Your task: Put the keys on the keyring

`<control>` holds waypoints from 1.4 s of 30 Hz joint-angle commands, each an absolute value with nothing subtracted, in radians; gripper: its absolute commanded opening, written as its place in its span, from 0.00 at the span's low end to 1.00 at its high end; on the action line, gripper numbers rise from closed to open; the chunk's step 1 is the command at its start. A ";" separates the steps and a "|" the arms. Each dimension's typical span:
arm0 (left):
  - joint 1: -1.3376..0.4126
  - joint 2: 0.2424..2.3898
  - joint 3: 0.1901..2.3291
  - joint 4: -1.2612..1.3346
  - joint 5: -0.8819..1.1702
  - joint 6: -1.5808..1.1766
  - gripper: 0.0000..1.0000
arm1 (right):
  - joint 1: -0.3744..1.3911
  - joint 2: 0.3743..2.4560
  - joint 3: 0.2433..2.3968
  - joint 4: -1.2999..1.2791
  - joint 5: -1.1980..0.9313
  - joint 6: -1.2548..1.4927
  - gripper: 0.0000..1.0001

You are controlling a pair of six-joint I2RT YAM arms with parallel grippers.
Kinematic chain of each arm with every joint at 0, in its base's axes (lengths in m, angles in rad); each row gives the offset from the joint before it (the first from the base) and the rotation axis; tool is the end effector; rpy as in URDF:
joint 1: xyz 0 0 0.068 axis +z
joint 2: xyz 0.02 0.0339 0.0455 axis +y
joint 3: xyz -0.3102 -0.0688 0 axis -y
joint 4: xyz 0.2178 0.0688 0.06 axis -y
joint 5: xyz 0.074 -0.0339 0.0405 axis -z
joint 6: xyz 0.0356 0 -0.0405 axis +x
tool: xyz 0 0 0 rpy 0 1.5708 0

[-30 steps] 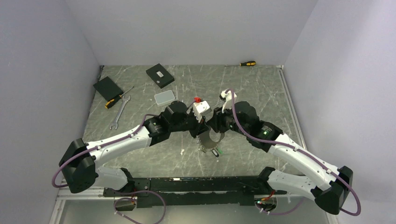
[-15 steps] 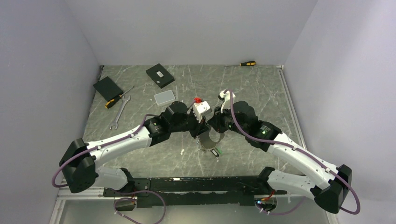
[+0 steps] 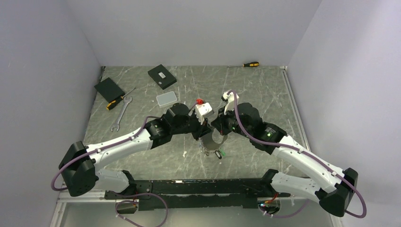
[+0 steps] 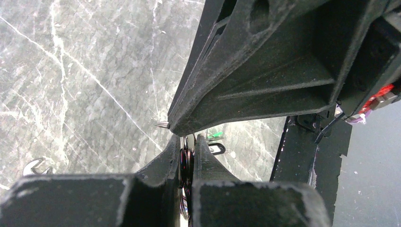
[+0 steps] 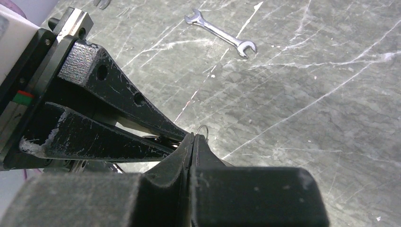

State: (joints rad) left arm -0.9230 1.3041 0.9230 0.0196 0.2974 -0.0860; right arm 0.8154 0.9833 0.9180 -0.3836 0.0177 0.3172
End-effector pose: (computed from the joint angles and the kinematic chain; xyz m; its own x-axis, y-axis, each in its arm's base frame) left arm 0.1509 -0.2166 0.3492 -0.2923 0.2502 -0.9230 0.9060 0.3813 -0.1836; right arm 0.1157 0.1219 0.3698 -0.5063 -0.0828 -0.8584 -0.5884 0.7608 0.2737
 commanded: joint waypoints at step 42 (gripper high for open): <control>-1.032 1.270 0.890 0.150 0.038 0.412 0.00 | 0.532 1.000 1.107 -0.552 -0.465 0.419 0.14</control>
